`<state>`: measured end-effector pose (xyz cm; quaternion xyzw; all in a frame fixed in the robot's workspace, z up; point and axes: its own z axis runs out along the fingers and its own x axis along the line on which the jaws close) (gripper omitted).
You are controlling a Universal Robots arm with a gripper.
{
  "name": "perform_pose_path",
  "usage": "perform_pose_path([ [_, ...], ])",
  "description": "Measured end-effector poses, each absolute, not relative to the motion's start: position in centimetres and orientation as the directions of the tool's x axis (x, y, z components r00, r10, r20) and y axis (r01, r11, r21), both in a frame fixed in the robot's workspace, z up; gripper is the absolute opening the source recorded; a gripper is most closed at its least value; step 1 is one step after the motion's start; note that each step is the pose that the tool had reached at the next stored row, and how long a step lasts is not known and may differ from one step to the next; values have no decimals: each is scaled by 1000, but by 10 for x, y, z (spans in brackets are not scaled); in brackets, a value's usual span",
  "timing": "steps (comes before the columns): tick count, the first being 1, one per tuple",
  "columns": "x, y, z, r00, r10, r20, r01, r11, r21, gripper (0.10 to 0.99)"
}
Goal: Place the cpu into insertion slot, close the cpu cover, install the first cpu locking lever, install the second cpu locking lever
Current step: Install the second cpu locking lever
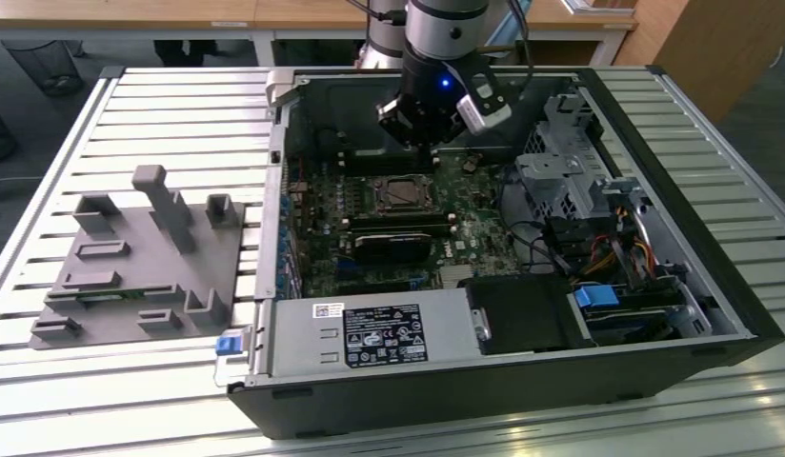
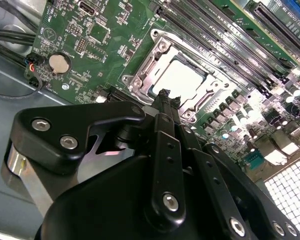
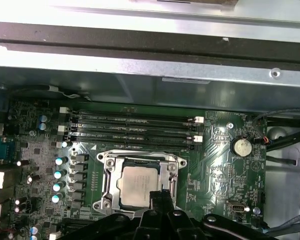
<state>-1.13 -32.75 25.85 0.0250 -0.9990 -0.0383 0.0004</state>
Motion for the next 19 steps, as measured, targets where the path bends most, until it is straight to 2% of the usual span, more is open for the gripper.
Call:
perform_pose_path([
  [19,-11,-342,258,-999,-50,-1,-50,996,76,106],
])
